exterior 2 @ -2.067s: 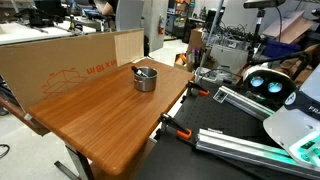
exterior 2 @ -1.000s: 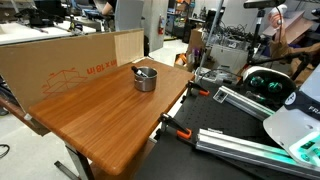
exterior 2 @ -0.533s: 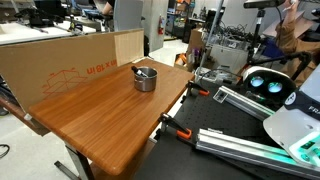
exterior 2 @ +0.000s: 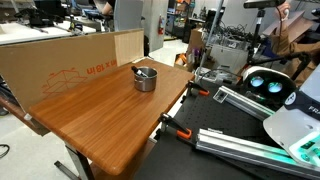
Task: Remove the marker from the silver pot.
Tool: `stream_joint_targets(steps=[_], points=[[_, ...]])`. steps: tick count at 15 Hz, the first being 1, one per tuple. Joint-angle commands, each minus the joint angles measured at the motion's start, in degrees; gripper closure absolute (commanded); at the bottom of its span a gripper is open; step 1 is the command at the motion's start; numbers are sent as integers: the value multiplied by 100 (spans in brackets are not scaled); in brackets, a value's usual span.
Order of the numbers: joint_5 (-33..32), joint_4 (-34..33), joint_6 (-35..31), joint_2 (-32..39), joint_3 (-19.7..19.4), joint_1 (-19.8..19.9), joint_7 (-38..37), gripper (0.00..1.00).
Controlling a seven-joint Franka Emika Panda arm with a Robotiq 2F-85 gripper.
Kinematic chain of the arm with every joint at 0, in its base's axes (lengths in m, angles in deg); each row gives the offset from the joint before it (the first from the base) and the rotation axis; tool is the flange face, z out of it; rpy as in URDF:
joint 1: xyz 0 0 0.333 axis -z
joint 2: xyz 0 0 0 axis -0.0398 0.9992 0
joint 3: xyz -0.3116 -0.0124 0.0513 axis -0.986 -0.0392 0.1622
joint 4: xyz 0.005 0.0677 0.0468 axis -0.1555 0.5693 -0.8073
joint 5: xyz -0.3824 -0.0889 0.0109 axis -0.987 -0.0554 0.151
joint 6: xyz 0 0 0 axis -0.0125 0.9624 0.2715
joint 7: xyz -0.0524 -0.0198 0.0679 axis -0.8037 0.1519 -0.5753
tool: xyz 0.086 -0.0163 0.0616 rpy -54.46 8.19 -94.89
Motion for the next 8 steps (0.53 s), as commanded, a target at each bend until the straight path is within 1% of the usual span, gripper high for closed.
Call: stream_joint_targets(steps=[1,5,8], points=[[-289,-73,-76,386,-189,-156,479,0],[-562,-8,-670,846,-229,-162,802,0],[-946,130,-1350,1237,-160,-184,903,0]])
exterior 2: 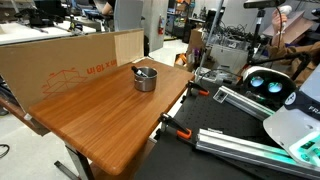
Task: Remove the marker from the silver pot.
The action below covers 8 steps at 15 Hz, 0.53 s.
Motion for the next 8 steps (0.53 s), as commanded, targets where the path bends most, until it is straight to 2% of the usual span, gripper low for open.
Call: stream_joint_targets(steps=[1,8], points=[[-483,100,-653,358,-6,-125,223,0],[-1077,736,-3033,865,-101,-138,800,0]])
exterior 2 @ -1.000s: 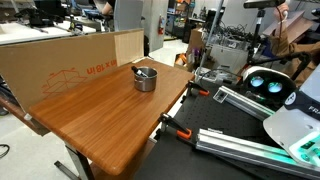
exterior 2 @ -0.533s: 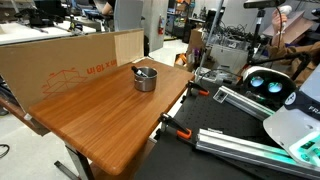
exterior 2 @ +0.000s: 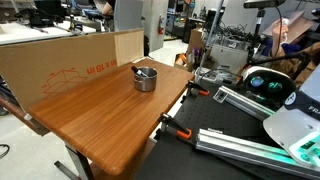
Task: Remove the marker from the silver pot.
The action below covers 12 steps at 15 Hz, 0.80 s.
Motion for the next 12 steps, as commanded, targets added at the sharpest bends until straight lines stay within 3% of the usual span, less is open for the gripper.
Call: stream_joint_targets(steps=[1,5,9,12], points=[[-164,294,-1163,170,-165,13,476,0],[399,482,-1931,474,-404,5,1121,0],[1336,571,-2148,648,-581,-53,1927,0],[1187,555,-1949,627,-462,59,1769,0]])
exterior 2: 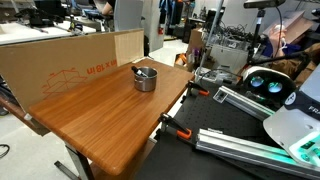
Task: Remove the marker from the silver pot.
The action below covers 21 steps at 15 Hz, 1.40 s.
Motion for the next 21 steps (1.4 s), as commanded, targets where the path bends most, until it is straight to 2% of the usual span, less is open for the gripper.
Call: stream_joint_targets(steps=[1,10,12,17,21], points=[[14,-5,14,0,48,43,12,0],[13,-5,16,0,54,42,7,0],[230,43,-358,131,34,-27,78,0],[1285,181,-1099,621,176,-376,695,0],[2473,206,-1313,900,414,-392,1391,0]])
